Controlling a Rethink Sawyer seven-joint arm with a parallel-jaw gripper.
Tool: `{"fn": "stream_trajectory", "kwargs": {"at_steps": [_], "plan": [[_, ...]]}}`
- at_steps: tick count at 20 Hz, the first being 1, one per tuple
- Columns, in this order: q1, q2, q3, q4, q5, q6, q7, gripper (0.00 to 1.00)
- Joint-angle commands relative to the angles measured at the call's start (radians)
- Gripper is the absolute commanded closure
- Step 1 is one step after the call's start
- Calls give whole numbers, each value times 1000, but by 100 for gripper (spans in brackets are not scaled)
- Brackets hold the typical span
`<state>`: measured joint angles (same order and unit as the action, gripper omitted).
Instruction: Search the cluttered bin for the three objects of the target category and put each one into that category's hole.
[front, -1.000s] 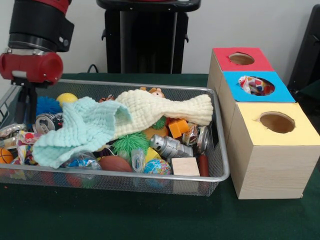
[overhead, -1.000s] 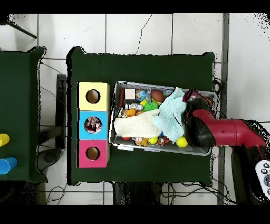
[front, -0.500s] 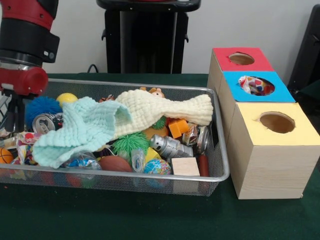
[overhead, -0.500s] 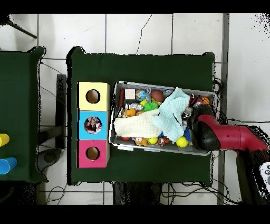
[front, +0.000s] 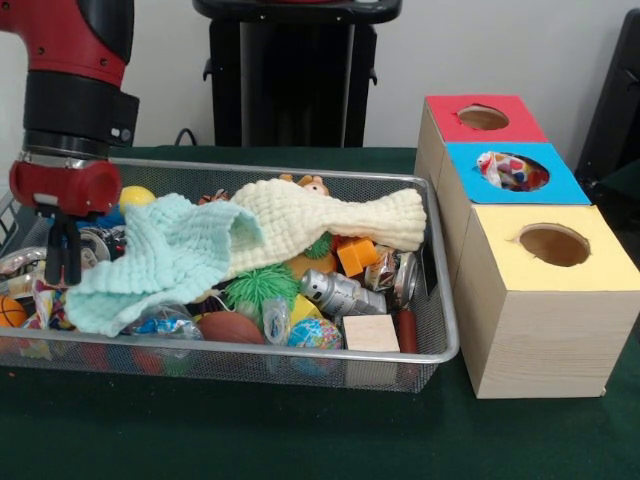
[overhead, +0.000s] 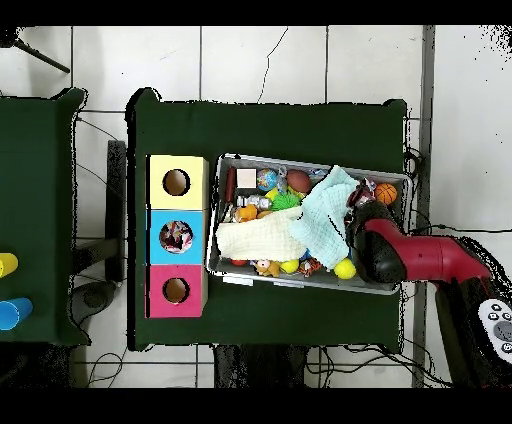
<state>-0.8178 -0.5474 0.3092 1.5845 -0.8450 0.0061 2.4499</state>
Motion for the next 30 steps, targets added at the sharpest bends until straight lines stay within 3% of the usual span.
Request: {"fn": "stream_trajectory", "kwargs": {"at_steps": [1,15,16,21,30], "plan": [[31,54,61,0,-32,-20,-17,100],[36,94,32,-65,-56,-46,-28,100],[43,94,23,-67,-52,-47,-23,0],[74,62,-24,-54,-30,-35,-4,0],[38,-60,28,25,-2,48,-35,0]]}}
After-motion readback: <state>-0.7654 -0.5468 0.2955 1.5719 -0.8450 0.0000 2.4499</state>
